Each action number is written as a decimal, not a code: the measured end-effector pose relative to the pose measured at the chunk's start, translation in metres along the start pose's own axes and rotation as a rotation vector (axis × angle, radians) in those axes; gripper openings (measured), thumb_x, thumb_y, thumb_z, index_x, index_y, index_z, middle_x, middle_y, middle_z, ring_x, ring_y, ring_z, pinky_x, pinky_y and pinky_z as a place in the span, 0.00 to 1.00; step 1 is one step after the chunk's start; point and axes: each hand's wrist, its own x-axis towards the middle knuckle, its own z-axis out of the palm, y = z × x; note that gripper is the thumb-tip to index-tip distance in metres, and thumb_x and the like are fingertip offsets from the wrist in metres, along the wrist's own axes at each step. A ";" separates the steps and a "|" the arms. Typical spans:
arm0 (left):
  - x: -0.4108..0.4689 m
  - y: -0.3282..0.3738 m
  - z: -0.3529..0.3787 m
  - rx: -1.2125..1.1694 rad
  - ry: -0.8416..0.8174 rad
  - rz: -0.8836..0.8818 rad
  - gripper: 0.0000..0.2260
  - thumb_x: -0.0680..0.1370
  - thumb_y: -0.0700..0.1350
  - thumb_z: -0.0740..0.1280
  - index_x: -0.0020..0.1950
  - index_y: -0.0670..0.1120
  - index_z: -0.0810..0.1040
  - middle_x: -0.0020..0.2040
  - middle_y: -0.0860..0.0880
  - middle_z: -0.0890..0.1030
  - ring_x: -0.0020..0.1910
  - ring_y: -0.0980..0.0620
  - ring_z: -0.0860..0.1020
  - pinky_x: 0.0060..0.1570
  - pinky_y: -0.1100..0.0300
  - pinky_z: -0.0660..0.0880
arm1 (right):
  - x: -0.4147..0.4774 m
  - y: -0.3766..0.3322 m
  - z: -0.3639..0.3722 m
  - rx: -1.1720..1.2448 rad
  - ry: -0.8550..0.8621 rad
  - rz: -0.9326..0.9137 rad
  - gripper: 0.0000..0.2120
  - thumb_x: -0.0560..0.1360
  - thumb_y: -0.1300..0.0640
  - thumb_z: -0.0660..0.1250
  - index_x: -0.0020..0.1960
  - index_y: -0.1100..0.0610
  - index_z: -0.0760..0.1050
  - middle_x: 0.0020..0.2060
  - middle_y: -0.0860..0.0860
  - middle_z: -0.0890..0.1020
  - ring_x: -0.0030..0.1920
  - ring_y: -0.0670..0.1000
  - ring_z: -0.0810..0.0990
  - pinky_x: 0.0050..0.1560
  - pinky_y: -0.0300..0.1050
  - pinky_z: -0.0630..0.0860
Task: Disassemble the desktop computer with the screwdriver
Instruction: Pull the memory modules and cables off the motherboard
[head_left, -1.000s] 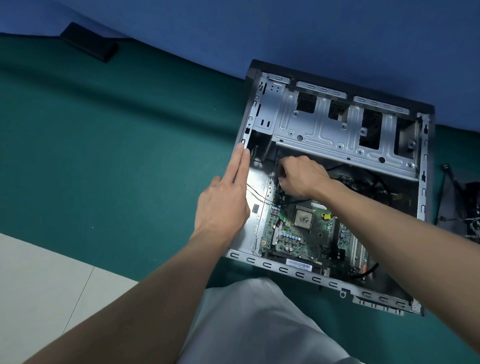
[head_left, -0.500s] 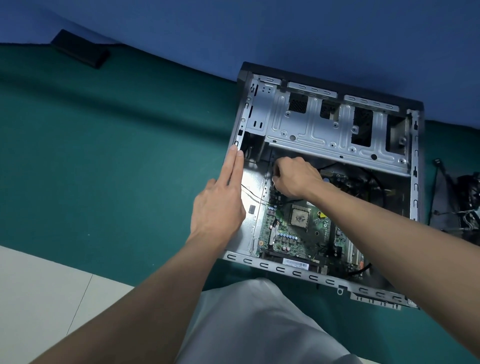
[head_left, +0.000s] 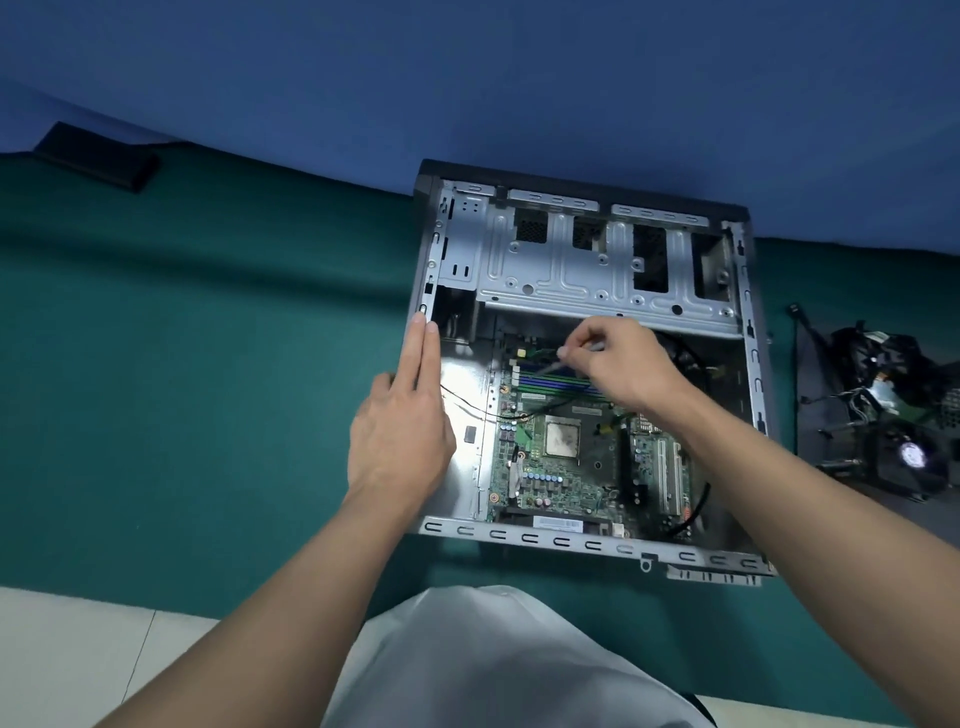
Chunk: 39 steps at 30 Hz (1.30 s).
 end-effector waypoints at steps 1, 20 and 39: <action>0.000 0.000 0.000 0.017 0.008 0.014 0.38 0.78 0.43 0.63 0.78 0.46 0.40 0.78 0.53 0.37 0.62 0.46 0.68 0.54 0.55 0.73 | -0.005 0.003 -0.005 0.053 0.015 0.018 0.06 0.77 0.53 0.68 0.41 0.50 0.77 0.36 0.45 0.79 0.33 0.44 0.74 0.31 0.38 0.67; 0.052 0.070 0.051 -0.162 -0.165 -0.326 0.09 0.79 0.45 0.66 0.57 0.44 0.81 0.49 0.41 0.82 0.48 0.41 0.80 0.49 0.50 0.77 | -0.050 0.115 -0.050 -0.637 0.284 -0.487 0.08 0.77 0.51 0.65 0.48 0.55 0.79 0.40 0.51 0.83 0.40 0.52 0.78 0.49 0.48 0.72; 0.069 0.083 0.082 -0.210 -0.076 -0.435 0.10 0.76 0.34 0.67 0.54 0.43 0.83 0.47 0.38 0.83 0.40 0.43 0.76 0.47 0.53 0.76 | -0.044 0.113 -0.047 -0.716 0.276 -0.477 0.01 0.73 0.60 0.67 0.44 0.56 0.78 0.35 0.50 0.81 0.37 0.50 0.73 0.46 0.46 0.69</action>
